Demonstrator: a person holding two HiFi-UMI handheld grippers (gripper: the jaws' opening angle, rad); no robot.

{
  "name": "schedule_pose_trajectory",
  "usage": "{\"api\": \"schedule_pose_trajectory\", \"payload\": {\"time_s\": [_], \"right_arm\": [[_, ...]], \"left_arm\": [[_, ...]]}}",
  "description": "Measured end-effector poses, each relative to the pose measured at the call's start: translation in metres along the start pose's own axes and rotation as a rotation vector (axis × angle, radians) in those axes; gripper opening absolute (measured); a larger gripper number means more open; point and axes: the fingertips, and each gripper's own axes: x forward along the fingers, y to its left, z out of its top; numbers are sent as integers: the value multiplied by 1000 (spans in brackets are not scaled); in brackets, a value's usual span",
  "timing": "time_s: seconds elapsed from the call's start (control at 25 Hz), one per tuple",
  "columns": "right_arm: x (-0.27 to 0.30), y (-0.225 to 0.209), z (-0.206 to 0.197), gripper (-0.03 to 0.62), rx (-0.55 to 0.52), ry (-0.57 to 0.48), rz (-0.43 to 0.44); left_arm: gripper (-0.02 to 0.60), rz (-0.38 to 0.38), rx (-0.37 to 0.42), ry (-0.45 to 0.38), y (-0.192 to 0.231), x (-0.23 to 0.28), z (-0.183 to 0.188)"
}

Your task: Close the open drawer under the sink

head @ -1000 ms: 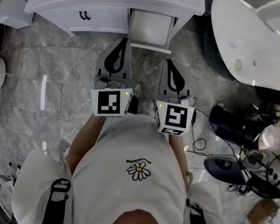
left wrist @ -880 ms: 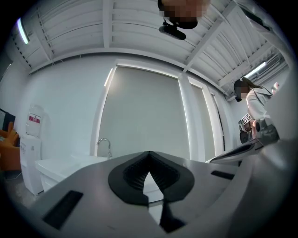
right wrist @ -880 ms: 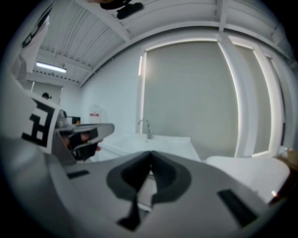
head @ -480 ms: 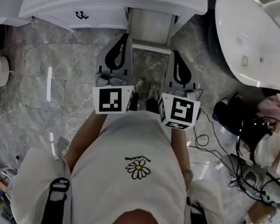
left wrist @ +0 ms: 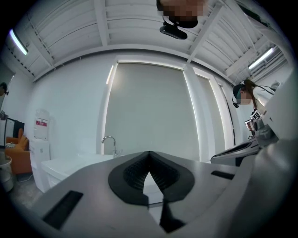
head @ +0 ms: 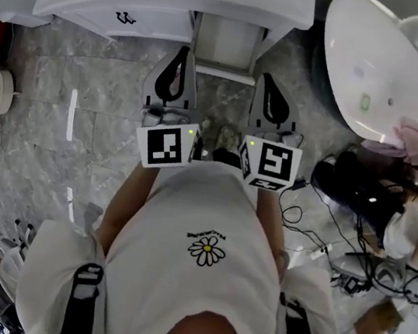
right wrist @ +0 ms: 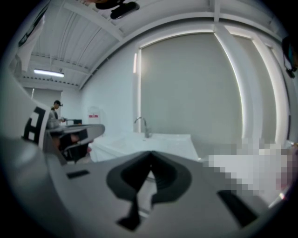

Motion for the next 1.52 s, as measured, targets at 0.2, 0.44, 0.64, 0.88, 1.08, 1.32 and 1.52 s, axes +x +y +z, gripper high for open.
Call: {"api": "schedule_pose_trajectory", "payload": {"time_s": [0.2,0.44,0.64,0.88,1.08,1.32,1.52], "right_arm": [[9,-2,-1,29,-9,-5,3],[26,-2,-16,29,-18,25,32],[47,-5,-52,29,-1,53,40],[84,-5,-141,29,30,101,50],[95,3,-204,29,71,132,35],[100,13,-251,29,74,151,47],[94,16,-294,29,66,180,19]], "left_arm": [[19,29,22,8,10,4,-6],[19,53,88,41,26,12,-31],[18,107,92,83,37,28,-79],[18,81,-46,172,31,35,-195],[20,10,-40,237,16,22,-275],[20,2,-67,269,1,11,-330],[18,-1,-70,289,0,-1,-364]]}}
